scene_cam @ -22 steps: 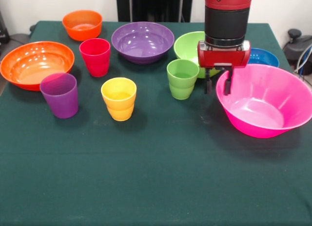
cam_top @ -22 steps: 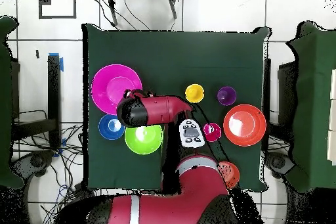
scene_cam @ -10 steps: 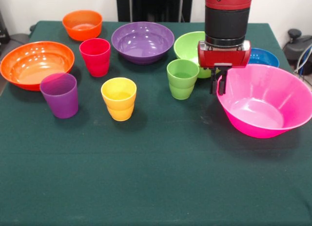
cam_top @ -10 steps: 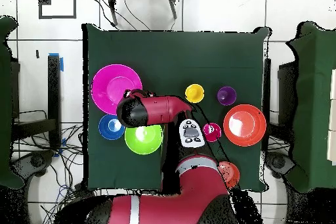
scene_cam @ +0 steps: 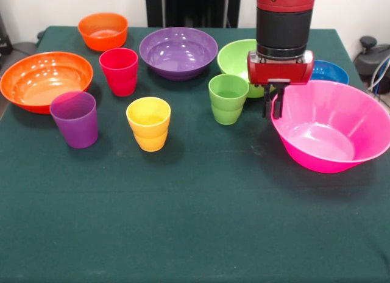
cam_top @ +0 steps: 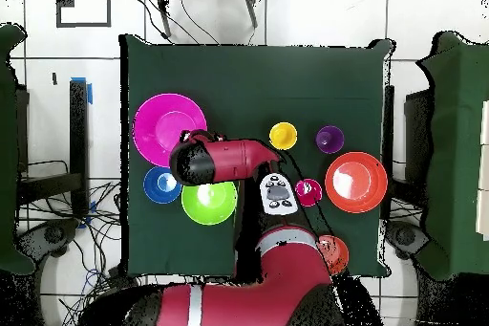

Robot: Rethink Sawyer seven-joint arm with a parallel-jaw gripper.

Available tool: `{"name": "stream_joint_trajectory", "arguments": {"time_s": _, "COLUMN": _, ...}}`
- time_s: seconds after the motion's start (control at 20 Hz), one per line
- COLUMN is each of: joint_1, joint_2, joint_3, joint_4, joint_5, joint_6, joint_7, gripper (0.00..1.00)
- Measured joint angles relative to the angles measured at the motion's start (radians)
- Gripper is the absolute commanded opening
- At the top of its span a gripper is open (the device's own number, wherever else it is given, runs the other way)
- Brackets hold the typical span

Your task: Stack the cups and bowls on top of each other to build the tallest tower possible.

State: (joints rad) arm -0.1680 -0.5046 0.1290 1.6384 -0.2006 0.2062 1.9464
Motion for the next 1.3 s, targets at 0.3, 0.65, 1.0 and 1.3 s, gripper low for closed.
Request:
{"name": "stream_joint_trajectory", "arguments": {"time_s": 0.3, "joint_1": 0.024, "joint_2": -0.024, "joint_3": -0.025, "joint_4": 0.002, "joint_5": 0.0, "joint_6": 0.0, "joint_7": 0.0, "gripper": 0.0}}
{"name": "stream_joint_trajectory", "arguments": {"time_s": 0.65, "joint_1": 0.075, "joint_2": -0.073, "joint_3": -0.084, "joint_4": 0.002, "joint_5": 0.0, "joint_6": 0.0, "joint_7": 0.0, "gripper": 0.0}}
{"name": "stream_joint_trajectory", "arguments": {"time_s": 1.0, "joint_1": 0.122, "joint_2": -0.103, "joint_3": -0.148, "joint_4": 0.002, "joint_5": 0.0, "joint_6": 0.0, "joint_7": 0.0, "gripper": 0.0}}
{"name": "stream_joint_trajectory", "arguments": {"time_s": 1.3, "joint_1": 0.156, "joint_2": -0.119, "joint_3": -0.207, "joint_4": -0.002, "joint_5": 0.0, "joint_6": 0.0, "joint_7": 0.0, "gripper": 0.0}}
